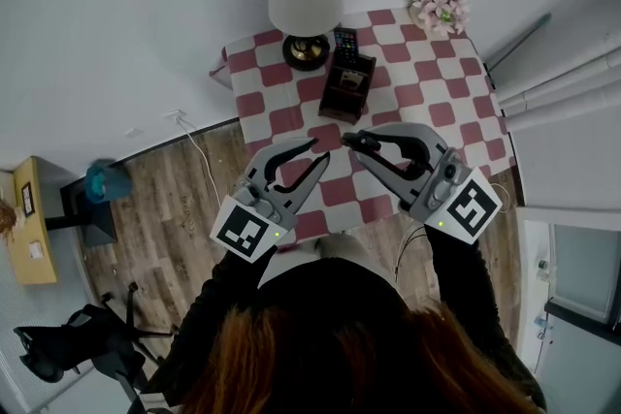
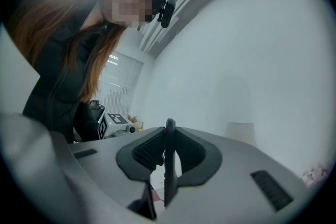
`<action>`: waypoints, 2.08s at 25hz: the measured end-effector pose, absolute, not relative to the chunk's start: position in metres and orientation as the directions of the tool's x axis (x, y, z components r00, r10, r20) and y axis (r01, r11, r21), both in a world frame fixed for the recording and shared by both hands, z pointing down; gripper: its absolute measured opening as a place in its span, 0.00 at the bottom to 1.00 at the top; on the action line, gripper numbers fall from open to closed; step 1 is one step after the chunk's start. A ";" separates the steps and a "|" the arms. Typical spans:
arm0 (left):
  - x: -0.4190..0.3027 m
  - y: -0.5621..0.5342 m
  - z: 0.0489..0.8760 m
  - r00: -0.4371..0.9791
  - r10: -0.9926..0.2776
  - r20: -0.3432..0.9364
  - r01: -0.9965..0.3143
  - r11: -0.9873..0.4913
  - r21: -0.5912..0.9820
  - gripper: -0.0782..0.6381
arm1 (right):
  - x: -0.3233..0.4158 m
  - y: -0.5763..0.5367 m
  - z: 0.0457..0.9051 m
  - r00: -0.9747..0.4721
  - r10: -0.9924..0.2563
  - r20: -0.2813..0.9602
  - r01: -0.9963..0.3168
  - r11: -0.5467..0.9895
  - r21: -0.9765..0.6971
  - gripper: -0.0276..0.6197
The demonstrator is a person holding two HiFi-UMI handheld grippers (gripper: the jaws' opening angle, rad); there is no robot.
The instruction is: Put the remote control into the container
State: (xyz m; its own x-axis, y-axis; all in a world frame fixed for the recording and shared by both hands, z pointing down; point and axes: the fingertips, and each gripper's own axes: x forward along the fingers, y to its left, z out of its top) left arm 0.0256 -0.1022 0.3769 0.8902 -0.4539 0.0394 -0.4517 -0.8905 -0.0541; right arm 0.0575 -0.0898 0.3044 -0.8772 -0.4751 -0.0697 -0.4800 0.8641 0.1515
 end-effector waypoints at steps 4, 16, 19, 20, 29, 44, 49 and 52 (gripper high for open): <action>0.020 -0.106 0.375 0.843 -0.536 0.046 -0.530 -0.842 -0.103 0.24 | 0.062 -0.107 0.313 -0.850 -0.519 -0.087 -0.526 0.836 0.157 0.15; 0.006 -0.105 0.377 0.744 -0.664 0.075 -0.649 -0.745 -0.158 0.24 | 0.070 -0.184 0.385 -0.799 -0.597 -0.072 -0.599 0.780 0.181 0.15; 0.001 -0.105 0.380 0.729 -0.679 0.087 -0.662 -0.732 -0.161 0.24 | 0.070 -0.196 0.410 -0.798 -0.601 -0.041 -0.597 0.782 0.179 0.15; -0.001 -0.104 0.381 0.729 -0.678 0.094 -0.658 -0.732 -0.176 0.24 | 0.070 -0.200 0.419 -0.799 -0.601 -0.027 -0.595 0.784 0.175 0.15; -0.014 -0.106 0.388 0.690 -0.711 0.134 -0.710 -0.701 -0.064 0.24 | 0.071 -0.228 0.469 -0.787 -0.617 0.019 -0.607 0.779 0.155 0.15; 0.000 -0.095 0.379 0.758 -0.646 0.089 -0.642 -0.763 -0.074 0.23 | 0.076 -0.233 0.514 -0.729 -0.676 0.112 -0.659 0.736 0.155 0.15; 0.001 -0.092 0.379 0.760 -0.645 0.085 -0.641 -0.764 -0.070 0.22 | 0.079 -0.232 0.518 -0.712 -0.688 0.140 -0.670 0.725 0.159 0.15; 0.001 -0.091 0.379 0.758 -0.647 0.083 -0.643 -0.763 -0.063 0.22 | 0.081 -0.229 0.519 -0.707 -0.691 0.147 -0.673 0.722 0.160 0.15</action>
